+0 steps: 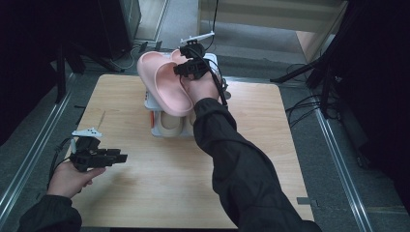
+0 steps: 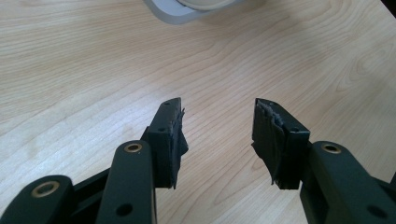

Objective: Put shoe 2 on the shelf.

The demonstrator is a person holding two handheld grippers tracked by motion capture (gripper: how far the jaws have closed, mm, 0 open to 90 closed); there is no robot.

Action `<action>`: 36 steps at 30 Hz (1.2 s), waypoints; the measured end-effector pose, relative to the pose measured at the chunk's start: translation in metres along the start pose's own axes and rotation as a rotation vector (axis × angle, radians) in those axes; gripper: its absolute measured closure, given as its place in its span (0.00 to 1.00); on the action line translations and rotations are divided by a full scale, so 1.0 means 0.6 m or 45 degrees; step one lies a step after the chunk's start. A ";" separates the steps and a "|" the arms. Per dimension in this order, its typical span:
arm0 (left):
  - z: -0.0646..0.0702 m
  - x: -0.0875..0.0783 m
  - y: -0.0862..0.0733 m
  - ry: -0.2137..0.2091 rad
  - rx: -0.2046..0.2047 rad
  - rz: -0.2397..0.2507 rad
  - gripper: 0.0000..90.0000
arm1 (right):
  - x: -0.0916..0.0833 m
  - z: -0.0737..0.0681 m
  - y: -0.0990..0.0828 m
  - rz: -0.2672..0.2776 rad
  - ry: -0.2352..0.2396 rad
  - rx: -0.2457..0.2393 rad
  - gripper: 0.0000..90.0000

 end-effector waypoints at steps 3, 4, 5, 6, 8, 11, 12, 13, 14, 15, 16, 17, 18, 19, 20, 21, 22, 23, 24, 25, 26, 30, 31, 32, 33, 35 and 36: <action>0.002 0.002 0.002 -0.008 0.003 0.001 0.58 | 0.008 0.009 0.004 0.015 -0.054 0.049 0.85; 0.003 0.004 0.004 -0.017 0.008 -0.004 0.58 | 0.016 0.017 0.006 0.017 -0.102 0.098 0.85; 0.003 0.004 0.004 -0.017 0.008 -0.004 0.58 | 0.016 0.017 0.006 0.017 -0.102 0.098 0.85; 0.005 0.006 0.005 -0.021 0.011 -0.006 0.58 | 0.020 0.021 0.007 0.017 -0.131 0.120 0.85; 0.006 0.008 0.007 -0.023 0.014 -0.005 0.58 | 0.030 0.028 0.008 0.016 -0.194 0.188 0.85; 0.007 0.010 0.010 -0.028 0.023 -0.006 0.58 | 0.038 0.033 0.008 0.015 -0.217 0.223 0.85; 0.008 0.012 0.013 -0.036 0.025 -0.011 0.58 | 0.044 0.037 0.010 0.017 -0.233 0.251 0.85; 0.008 0.012 0.013 -0.036 0.025 -0.011 0.58 | 0.044 0.037 0.010 0.017 -0.233 0.251 0.85; 0.009 0.014 0.015 -0.039 0.030 -0.014 0.58 | 0.047 0.039 0.013 0.016 -0.276 0.254 0.85; 0.009 0.014 0.015 -0.039 0.030 -0.014 0.58 | 0.047 0.039 0.013 0.016 -0.276 0.254 0.85; 0.009 0.015 0.016 -0.042 0.034 -0.013 0.58 | 0.049 0.041 0.014 0.011 -0.292 0.254 0.85; 0.010 0.016 0.017 -0.041 0.033 -0.014 0.58 | 0.052 0.047 0.016 0.012 -0.320 0.269 0.85; 0.010 0.017 0.018 -0.043 0.041 -0.019 0.58 | 0.053 0.049 0.015 0.009 -0.327 0.277 0.85; 0.010 0.018 0.019 -0.045 0.039 -0.019 0.58 | 0.055 0.051 0.015 0.008 -0.331 0.286 0.85; 0.011 0.019 0.019 -0.045 0.038 -0.018 0.58 | 0.057 0.053 0.014 0.004 -0.338 0.288 0.85; 0.011 0.019 0.020 -0.045 0.041 -0.020 0.58 | 0.059 0.054 0.013 0.000 -0.340 0.291 0.84; 0.011 0.020 0.021 -0.046 0.046 -0.020 0.58 | 0.061 0.056 0.012 0.006 -0.343 0.305 0.84; 0.011 0.020 0.021 -0.046 0.046 -0.020 0.58 | 0.061 0.057 0.012 0.013 -0.344 0.313 0.84; 0.011 0.021 0.021 -0.050 0.045 -0.023 0.58 | 0.063 0.057 0.012 0.014 -0.347 0.318 0.84; 0.011 0.022 0.022 -0.052 0.045 -0.025 0.58 | 0.063 0.055 0.013 0.015 -0.355 0.309 0.84; 0.011 0.023 0.022 -0.051 0.046 -0.026 0.58 | 0.064 0.053 0.013 0.017 -0.368 0.297 0.83; 0.012 0.024 0.024 -0.051 0.051 -0.025 0.58 | 0.067 0.049 0.011 0.021 -0.364 0.281 0.73; 0.013 0.024 0.024 -0.053 0.052 -0.026 0.58 | 0.066 0.048 0.011 0.020 -0.362 0.277 0.71; 0.012 0.024 0.024 -0.052 0.054 -0.029 0.58 | 0.067 0.047 0.011 0.017 -0.357 0.261 0.67; 0.012 0.024 0.024 -0.052 0.054 -0.029 0.58 | 0.067 0.047 0.011 0.017 -0.357 0.261 0.67; 0.011 0.024 0.024 -0.051 0.048 -0.027 0.58 | 0.066 0.045 0.007 0.010 -0.342 0.267 0.64; 0.011 0.023 0.024 -0.051 0.049 -0.028 0.58 | 0.065 0.046 0.005 0.011 -0.332 0.272 0.62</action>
Point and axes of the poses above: each handheld gripper's, and its own axes: x roughly forward along the jaws, y roughly out of its top, z roughly to its right, the point moved 5 cm from there along x, roughly forward along the jaws, and after that the axes turned 9 degrees about -x, right-handed, at the moved point
